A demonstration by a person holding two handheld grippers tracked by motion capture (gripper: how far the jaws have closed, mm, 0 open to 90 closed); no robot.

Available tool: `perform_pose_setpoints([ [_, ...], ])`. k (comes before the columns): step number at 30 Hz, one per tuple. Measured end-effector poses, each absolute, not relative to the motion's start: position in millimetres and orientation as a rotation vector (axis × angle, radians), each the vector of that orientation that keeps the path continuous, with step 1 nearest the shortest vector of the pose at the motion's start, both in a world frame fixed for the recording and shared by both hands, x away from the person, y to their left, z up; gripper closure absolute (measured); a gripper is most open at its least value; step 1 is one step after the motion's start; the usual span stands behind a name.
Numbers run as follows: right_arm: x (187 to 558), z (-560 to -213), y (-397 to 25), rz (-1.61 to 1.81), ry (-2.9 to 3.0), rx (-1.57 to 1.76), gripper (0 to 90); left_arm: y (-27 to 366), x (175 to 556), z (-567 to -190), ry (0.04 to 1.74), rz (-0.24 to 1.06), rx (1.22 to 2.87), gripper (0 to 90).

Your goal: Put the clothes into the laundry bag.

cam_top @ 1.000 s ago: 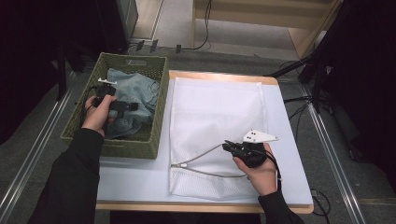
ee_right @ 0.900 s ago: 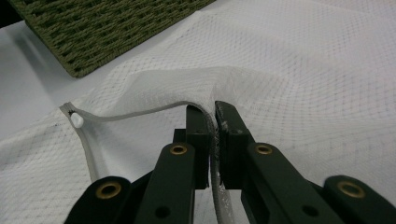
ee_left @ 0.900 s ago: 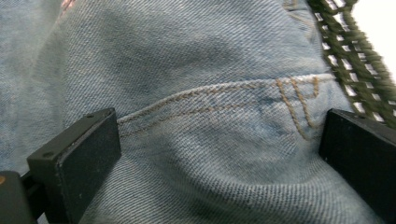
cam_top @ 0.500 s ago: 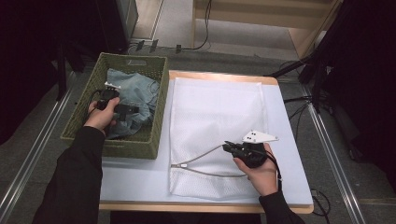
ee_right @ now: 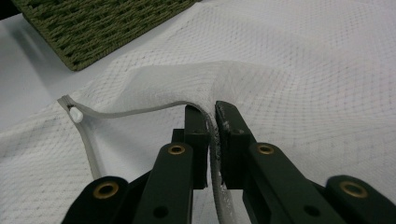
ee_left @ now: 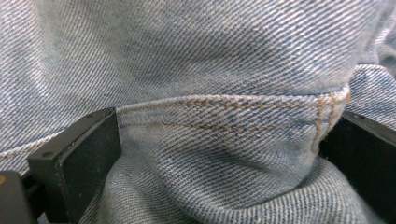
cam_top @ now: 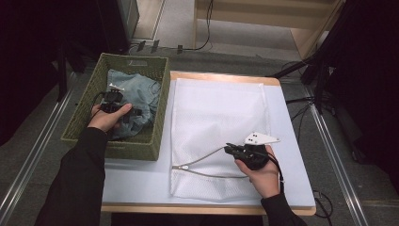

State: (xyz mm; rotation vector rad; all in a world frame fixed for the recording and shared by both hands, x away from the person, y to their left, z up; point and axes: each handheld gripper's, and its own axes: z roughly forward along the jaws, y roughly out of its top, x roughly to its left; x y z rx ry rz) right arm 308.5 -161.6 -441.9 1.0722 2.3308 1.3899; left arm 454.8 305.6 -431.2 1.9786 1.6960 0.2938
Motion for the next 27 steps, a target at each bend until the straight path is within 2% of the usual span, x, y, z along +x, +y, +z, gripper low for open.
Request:
perform_pose_setpoints([
  [6, 309.6, -444.7, -160.8, 1.384, 2.338, 1.072, 84.8, 302.1, 455.8, -433.4, 1.736, 0.276, 2.007, 0.0],
  [19, 309.1, -445.2, -160.1, 1.383, 2.344, 1.073, 84.9, 289.3, 459.0, -437.1, 1.748, 0.342, 2.110, 0.3],
  [21, 309.2, -445.3, -159.8, 1.383, 2.344, 1.069, 85.0, 287.6, 458.5, -436.4, 1.746, 0.355, 2.120, 3.1],
  [24, 310.2, -445.6, -159.4, 1.382, 2.345, 1.068, 85.1, 284.7, 457.9, -434.4, 1.747, 0.374, 2.138, 14.5],
  [27, 310.4, -445.7, -158.7, 1.384, 2.346, 1.065, 85.1, 284.0, 457.1, -433.6, 1.749, 0.385, 2.131, 18.0],
])
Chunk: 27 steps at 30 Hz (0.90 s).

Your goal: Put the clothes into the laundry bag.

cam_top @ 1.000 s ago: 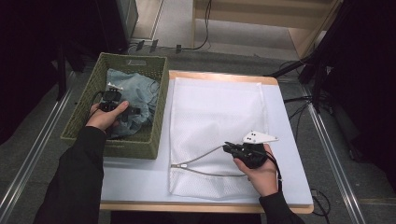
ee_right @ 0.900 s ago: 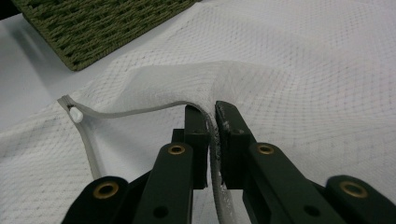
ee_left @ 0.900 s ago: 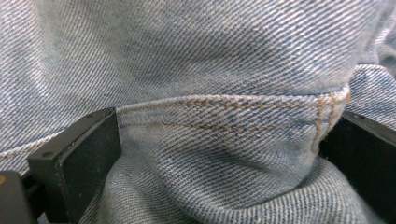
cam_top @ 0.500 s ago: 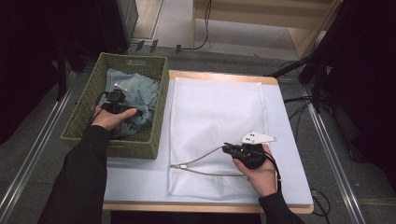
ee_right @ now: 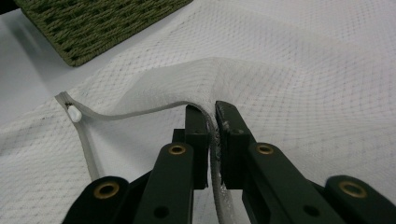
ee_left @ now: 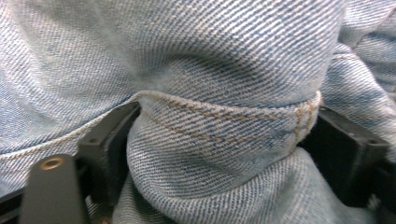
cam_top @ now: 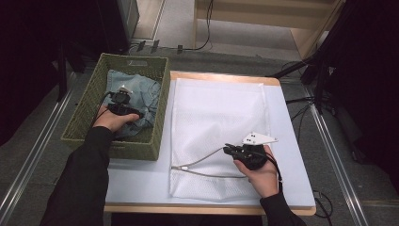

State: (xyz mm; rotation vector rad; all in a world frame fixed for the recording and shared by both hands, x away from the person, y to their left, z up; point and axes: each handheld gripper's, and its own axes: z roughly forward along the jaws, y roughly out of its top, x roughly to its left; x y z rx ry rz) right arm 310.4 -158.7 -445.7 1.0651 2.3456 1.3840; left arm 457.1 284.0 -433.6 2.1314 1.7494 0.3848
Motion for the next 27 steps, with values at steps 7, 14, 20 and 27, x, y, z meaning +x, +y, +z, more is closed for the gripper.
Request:
perform_pose_setpoints([
  [7, 310.8, -446.0, -157.2, 1.376, 2.351, 1.066, 85.1, 283.1, 455.5, -427.7, 1.726, 0.348, 2.095, 49.8],
  [14, 311.0, -446.0, -158.9, 1.372, 2.356, 1.063, 85.2, 280.3, 453.0, -416.9, 1.616, 0.272, 2.108, 67.0],
  [20, 311.6, -445.8, -161.3, 1.370, 2.345, 1.067, 86.1, 288.9, 446.4, -395.7, 1.555, 0.271, 1.950, 68.7],
  [27, 310.4, -444.9, -160.8, 1.368, 2.337, 1.060, 87.5, 298.8, 435.7, -370.3, 1.463, 0.379, 1.837, 69.5],
])
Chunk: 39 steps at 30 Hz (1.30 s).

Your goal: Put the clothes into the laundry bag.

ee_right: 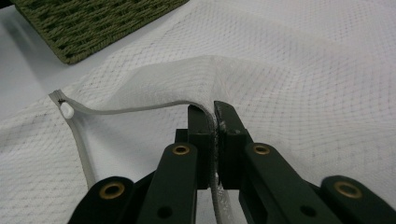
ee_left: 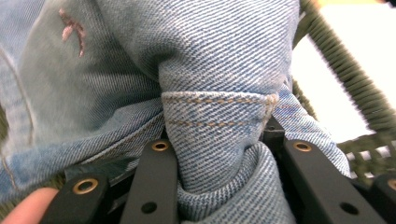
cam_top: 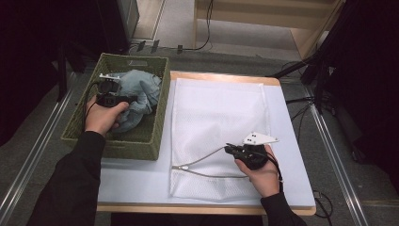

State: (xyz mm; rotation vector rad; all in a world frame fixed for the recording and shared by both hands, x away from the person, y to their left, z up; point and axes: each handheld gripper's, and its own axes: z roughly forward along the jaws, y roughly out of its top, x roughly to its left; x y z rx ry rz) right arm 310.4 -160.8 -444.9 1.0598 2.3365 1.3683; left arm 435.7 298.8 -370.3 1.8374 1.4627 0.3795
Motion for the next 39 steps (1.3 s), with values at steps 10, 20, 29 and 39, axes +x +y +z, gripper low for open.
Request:
perform_pose_setpoints([
  [10, 310.0, -442.2, -161.3, 1.364, 2.338, 1.035, 89.1, 307.6, 413.5, -339.6, 1.361, 0.516, 1.681, 69.3],
  [20, 309.6, -441.3, -161.8, 1.368, 2.342, 1.028, 89.4, 304.7, 394.2, -322.1, 1.244, 0.634, 1.647, 69.0],
  [29, 309.7, -441.9, -161.3, 1.364, 2.342, 1.025, 89.4, 301.5, 380.1, -307.6, 1.175, 0.702, 1.588, 68.8],
  [39, 310.0, -442.7, -161.7, 1.362, 2.347, 1.023, 89.5, 292.6, 372.0, -303.2, 1.123, 0.681, 1.576, 68.6],
])
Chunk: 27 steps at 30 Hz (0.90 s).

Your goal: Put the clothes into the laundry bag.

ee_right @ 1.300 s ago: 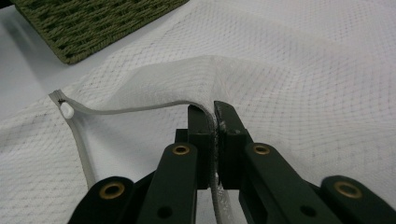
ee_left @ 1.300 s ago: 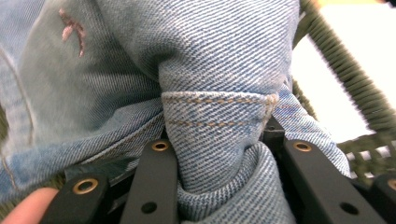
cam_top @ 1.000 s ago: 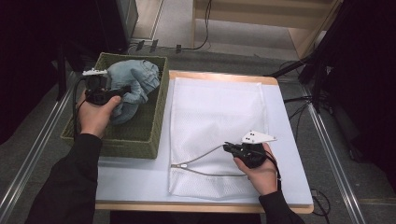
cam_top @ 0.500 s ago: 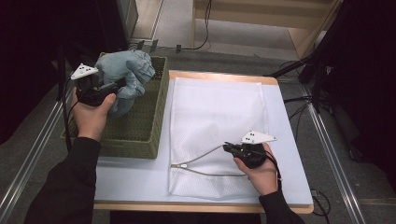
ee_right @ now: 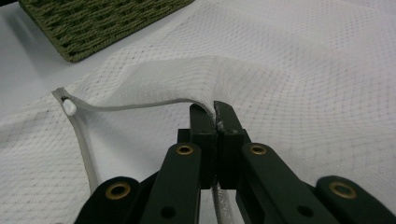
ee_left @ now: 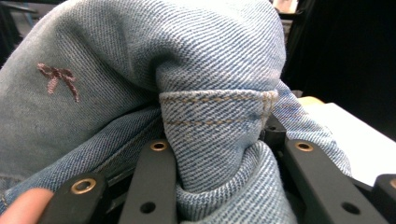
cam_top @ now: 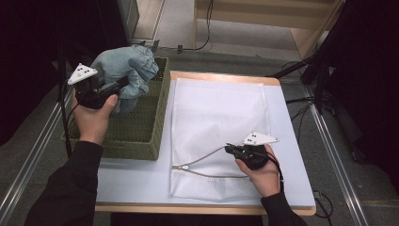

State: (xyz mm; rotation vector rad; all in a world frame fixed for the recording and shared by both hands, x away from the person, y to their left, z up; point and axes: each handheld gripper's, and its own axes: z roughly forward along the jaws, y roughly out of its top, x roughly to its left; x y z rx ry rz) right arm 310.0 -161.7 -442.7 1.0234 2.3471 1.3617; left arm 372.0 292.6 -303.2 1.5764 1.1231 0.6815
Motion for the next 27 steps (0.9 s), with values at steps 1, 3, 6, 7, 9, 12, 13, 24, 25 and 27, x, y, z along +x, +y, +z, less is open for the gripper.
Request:
perform_pose_setpoints([
  [1, 310.3, -443.2, -161.7, 1.364, 2.349, 1.027, 89.5, 291.2, 371.4, -303.1, 1.117, 0.676, 1.576, 68.6],
  [3, 310.8, -444.2, -162.0, 1.363, 2.353, 1.029, 89.6, 288.0, 369.5, -301.5, 1.102, 0.666, 1.589, 68.6],
  [6, 311.4, -445.7, -162.2, 1.362, 2.354, 1.029, 89.6, 282.4, 366.3, -297.4, 1.075, 0.653, 1.586, 68.6],
  [7, 311.4, -445.7, -162.2, 1.362, 2.354, 1.029, 89.6, 280.7, 365.0, -295.7, 1.065, 0.647, 1.581, 68.6],
  [9, 311.4, -445.7, -162.1, 1.362, 2.355, 1.030, 89.6, 276.4, 361.9, -292.5, 1.040, 0.633, 1.577, 68.6],
  [12, 311.9, -446.2, -162.1, 1.362, 2.355, 1.024, 89.6, 267.4, 355.2, -289.4, 0.994, 0.602, 1.582, 68.6],
  [13, 311.9, -446.4, -162.1, 1.366, 2.356, 1.027, 89.6, 263.7, 352.4, -288.8, 0.976, 0.591, 1.580, 68.6],
  [24, 313.0, -447.6, -162.8, 1.369, 2.347, 1.045, 89.7, 222.9, 315.1, -272.7, 0.802, 0.528, 1.597, 68.4],
  [25, 313.0, -447.6, -162.8, 1.369, 2.347, 1.045, 89.7, 221.1, 312.4, -273.5, 0.793, 0.519, 1.596, 68.4],
  [27, 312.9, -448.0, -163.0, 1.372, 2.342, 1.044, 89.7, 215.4, 305.5, -277.0, 0.780, 0.495, 1.596, 68.4],
])
